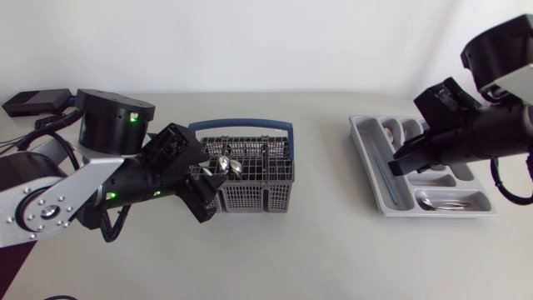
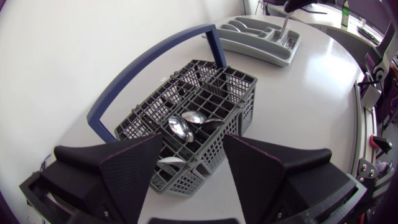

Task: Transfer all utensils from the basket to the drawer tray.

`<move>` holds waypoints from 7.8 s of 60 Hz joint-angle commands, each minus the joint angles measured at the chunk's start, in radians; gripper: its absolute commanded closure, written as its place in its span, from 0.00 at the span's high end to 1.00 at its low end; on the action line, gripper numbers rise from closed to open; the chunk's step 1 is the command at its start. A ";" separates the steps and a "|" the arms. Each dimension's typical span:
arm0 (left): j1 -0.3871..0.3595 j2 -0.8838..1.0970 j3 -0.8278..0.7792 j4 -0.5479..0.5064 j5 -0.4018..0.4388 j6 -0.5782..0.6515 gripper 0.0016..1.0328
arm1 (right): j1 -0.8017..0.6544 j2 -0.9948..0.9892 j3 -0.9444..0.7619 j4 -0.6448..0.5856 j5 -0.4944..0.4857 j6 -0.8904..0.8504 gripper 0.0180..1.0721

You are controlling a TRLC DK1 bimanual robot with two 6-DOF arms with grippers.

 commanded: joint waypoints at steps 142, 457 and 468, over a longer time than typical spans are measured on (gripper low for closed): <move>0.010 -0.099 -0.126 0.089 -0.005 0.372 0.81 | 0.551 0.250 0.026 0.278 0.165 -0.058 0.95; 0.054 0.234 0.312 0.000 0.472 -0.370 0.03 | 0.564 0.255 0.258 0.295 -0.084 0.156 0.57; 0.054 0.246 0.309 0.048 0.470 -0.418 0.03 | 0.536 0.311 0.298 0.315 -0.128 0.191 0.54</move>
